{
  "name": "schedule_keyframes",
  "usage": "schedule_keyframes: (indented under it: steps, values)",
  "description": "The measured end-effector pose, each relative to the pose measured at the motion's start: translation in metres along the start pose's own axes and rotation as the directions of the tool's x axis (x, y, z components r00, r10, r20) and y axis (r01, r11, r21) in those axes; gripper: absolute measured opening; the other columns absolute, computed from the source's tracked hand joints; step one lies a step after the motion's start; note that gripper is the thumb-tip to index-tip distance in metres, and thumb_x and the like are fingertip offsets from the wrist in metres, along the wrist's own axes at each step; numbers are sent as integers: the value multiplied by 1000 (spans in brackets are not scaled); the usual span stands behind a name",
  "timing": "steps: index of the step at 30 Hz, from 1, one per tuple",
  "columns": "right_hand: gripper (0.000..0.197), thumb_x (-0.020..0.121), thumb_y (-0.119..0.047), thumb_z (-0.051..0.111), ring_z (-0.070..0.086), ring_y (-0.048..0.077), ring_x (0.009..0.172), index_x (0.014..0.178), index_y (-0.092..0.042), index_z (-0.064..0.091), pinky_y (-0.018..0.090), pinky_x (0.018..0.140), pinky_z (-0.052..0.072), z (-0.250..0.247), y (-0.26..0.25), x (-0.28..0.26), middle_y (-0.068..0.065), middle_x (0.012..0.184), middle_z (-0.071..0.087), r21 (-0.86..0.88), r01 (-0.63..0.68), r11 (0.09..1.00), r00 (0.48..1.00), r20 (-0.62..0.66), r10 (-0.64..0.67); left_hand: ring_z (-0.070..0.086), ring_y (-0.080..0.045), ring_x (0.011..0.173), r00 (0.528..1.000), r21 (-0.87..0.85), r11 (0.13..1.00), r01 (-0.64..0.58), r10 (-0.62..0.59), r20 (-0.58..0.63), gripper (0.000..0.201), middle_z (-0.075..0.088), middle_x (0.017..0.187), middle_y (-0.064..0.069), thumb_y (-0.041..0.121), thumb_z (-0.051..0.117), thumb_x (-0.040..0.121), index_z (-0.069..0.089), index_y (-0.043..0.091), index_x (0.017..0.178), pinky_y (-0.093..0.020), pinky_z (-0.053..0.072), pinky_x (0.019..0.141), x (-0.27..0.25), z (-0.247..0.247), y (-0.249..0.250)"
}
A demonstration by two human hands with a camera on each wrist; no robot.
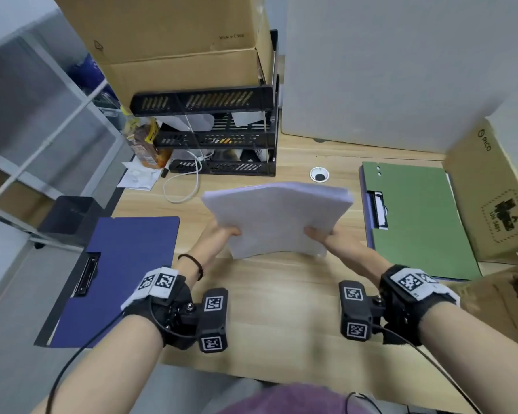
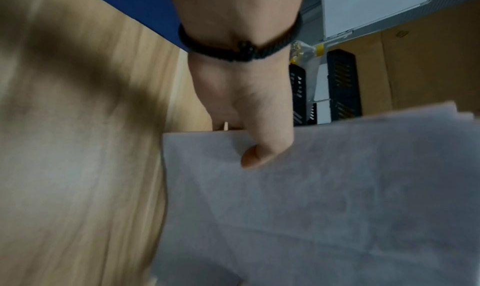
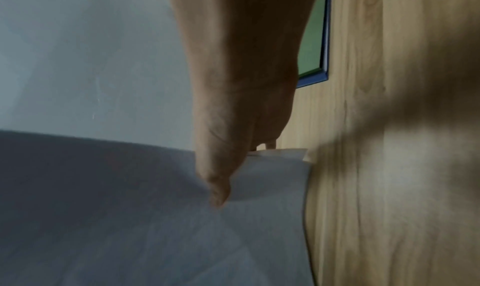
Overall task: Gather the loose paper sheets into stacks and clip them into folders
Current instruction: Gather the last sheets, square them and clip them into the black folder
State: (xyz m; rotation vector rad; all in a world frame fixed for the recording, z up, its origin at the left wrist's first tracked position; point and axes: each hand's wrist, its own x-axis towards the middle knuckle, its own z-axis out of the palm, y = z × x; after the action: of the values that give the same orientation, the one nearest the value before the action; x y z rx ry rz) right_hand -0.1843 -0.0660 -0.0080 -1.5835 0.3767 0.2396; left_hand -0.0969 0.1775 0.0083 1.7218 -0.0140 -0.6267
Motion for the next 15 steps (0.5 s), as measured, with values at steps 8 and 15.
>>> schedule_keyframes:
  steps: [8, 15]
  values:
    - [24, 99, -24, 53, 69, 8, 71, 107, -6, 67, 17, 63, 54, -27, -37, 4, 0, 91, 72, -227, -1, 974, 993, 115, 28, 48, -5, 120, 927, 228, 918, -326, 357, -112, 66, 52, 129, 7, 13, 77, 77, 41, 22, 132, -18, 38, 99, 27, -26, 74]
    - [10, 94, -25, 60, 69, 4, 64, 97, -18, 68, 16, 58, 52, -33, -38, -15, -4, 87, 72, -311, -21, 950, 985, 157, 72, 65, -14, 89, 926, 612, 695, -378, 272, 264, 17, 70, 97, -2, 24, 71, 82, 67, 16, 97, -33, 53, 82, 31, 6, 100]
